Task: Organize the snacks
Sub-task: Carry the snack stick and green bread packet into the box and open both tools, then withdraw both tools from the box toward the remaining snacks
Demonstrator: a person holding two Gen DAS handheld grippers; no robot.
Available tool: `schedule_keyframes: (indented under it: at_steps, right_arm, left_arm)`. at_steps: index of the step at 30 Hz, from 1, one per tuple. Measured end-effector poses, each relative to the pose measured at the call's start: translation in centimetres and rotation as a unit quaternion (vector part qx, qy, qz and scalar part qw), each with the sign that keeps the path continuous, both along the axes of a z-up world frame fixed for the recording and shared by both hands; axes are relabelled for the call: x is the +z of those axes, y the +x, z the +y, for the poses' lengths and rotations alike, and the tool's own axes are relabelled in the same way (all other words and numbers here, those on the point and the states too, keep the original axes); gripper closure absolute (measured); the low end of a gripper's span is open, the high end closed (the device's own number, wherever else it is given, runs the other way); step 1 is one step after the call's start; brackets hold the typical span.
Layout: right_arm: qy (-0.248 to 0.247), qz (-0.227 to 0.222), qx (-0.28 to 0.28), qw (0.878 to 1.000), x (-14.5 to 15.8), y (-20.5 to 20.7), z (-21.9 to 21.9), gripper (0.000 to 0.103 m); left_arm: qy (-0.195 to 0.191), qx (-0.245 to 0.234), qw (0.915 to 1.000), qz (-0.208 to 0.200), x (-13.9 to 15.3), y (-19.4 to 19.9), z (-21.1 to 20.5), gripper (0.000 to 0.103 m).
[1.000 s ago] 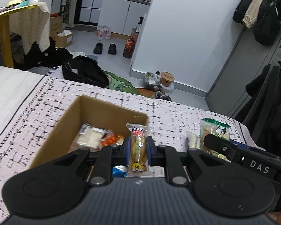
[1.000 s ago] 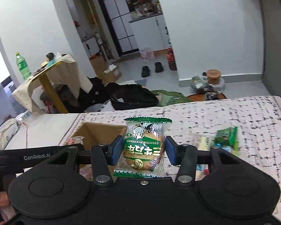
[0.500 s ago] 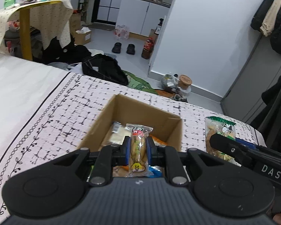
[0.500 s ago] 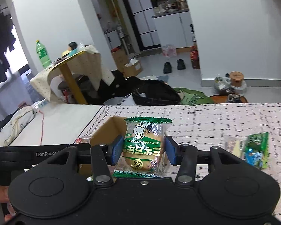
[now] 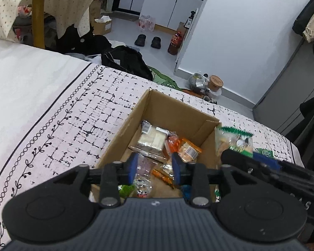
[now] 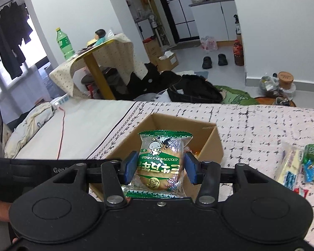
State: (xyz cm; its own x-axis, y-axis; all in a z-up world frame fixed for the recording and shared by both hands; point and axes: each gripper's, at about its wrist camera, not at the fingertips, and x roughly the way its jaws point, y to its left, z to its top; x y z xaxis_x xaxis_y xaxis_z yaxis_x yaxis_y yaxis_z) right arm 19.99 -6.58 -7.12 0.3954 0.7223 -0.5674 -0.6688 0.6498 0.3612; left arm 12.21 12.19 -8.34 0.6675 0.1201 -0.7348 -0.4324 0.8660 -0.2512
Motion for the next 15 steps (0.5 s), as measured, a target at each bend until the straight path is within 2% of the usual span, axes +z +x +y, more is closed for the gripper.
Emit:
schedule_keyframes:
  at_steps: [6,9,15]
  right_arm:
    - [0.002,0.009,0.026,1.000,0.1,-0.6,0.6,0.049]
    - [0.002,0.005,0.013,1.000,0.4,-0.4,-0.1,0.049]
    - [0.005,0.012,-0.027,1.000,0.0,0.8,-2.3,0.048]
  left_arm:
    - [-0.001,0.015,0.9999,-0.003,0.2,-0.4,0.7,0.055]
    - [-0.005,0.016,0.9999,-0.001,0.2,-0.5,0.8,0.053]
    - [0.006,0.016,0.9999,0.003,0.1,-0.3,0.1,0.038]
